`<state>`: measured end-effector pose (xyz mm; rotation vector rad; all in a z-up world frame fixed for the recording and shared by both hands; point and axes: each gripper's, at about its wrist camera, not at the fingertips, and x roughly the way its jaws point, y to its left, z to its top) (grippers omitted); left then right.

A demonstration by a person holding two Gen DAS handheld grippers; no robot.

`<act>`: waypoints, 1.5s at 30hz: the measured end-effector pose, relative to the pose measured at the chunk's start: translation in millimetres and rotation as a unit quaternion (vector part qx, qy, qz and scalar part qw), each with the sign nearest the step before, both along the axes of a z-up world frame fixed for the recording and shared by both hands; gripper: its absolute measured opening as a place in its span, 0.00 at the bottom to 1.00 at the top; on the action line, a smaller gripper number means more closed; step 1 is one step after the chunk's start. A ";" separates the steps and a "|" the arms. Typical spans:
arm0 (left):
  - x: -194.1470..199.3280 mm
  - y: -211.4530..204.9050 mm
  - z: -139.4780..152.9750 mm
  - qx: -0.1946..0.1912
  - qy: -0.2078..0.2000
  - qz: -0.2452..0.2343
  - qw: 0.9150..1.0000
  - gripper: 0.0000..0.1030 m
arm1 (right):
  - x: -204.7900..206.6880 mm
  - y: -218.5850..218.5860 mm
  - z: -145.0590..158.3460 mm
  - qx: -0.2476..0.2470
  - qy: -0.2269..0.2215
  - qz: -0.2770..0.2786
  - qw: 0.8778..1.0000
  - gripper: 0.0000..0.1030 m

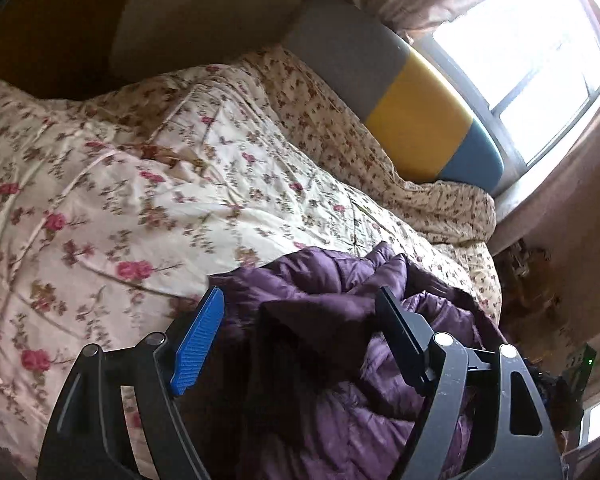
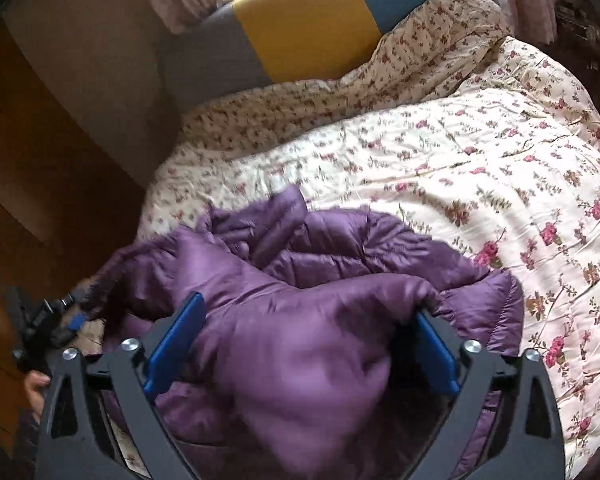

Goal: Fold large clothes

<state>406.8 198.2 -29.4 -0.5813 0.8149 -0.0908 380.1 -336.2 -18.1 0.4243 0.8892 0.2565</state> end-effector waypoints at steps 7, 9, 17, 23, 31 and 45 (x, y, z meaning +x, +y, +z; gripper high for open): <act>-48.0 -2.1 -31.4 -0.026 0.016 -0.049 0.998 0.75 | -34.7 -15.4 -8.7 -0.041 0.013 -0.021 0.999 0.98; -62.0 -3.9 -44.1 -0.036 0.026 -0.054 0.998 0.75 | -50.2 -19.2 -26.7 -0.063 0.034 -0.025 0.997 0.98; -89.6 -11.8 -79.9 -0.110 0.043 -0.069 0.991 0.47 | -84.9 -20.5 -92.2 -0.071 0.086 -0.041 0.993 0.80; -99.5 -14.6 -70.0 -0.115 0.037 -0.090 0.989 0.17 | -98.6 -5.2 -69.9 -0.098 0.064 -0.007 0.993 0.18; -167.9 -20.2 -52.0 -0.084 0.042 -0.121 0.988 0.17 | -169.0 2.5 -55.2 -0.141 0.068 0.039 0.987 0.16; -315.9 -29.8 -52.2 -0.088 0.044 -0.129 0.987 0.17 | -310.7 14.0 -54.5 -0.190 0.078 0.055 0.977 0.16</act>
